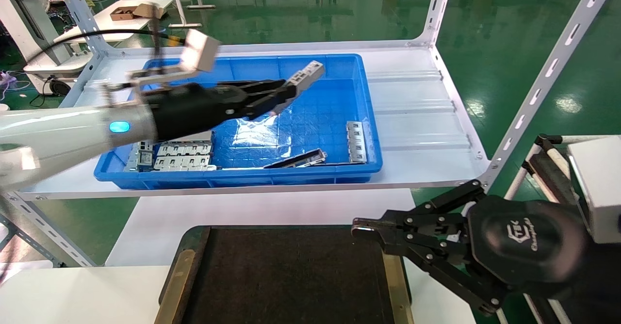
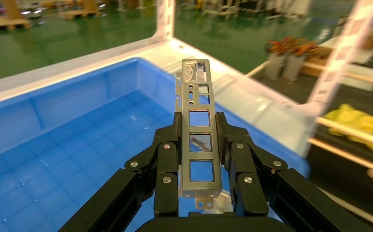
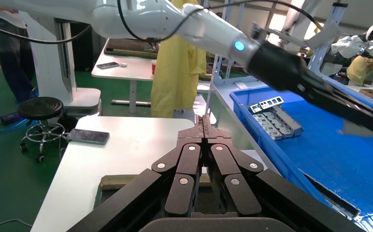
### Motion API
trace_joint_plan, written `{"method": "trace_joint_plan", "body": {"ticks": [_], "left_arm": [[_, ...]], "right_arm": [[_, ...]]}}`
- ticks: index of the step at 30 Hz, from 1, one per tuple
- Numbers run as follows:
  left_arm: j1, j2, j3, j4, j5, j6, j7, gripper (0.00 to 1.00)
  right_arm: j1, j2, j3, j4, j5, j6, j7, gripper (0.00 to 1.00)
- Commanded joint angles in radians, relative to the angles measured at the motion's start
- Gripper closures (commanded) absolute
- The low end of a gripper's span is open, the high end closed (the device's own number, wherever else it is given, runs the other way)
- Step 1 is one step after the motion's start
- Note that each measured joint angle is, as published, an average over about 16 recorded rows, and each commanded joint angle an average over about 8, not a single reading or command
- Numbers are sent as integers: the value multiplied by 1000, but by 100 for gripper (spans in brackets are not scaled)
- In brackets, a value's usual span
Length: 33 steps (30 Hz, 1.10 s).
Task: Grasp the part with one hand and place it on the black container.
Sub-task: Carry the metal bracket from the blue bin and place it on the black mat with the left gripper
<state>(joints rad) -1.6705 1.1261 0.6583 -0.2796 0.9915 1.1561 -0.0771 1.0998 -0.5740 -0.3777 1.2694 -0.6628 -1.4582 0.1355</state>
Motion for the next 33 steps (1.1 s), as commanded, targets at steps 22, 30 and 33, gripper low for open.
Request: {"method": "trace_joint_plan", "body": {"ticks": [22, 30, 33], "left_arm": [[236, -358, -33, -316, -150, 404, -105, 100], [462, -451, -32, -557, -178, 228, -174, 100], [555, -470, -29, -655, -179, 120, -207, 100]], "right_arm": [[0, 0, 0, 0, 0, 0, 0, 100], [0, 0, 0, 0, 0, 0, 0, 100], [0, 0, 0, 0, 0, 0, 0, 100]]}}
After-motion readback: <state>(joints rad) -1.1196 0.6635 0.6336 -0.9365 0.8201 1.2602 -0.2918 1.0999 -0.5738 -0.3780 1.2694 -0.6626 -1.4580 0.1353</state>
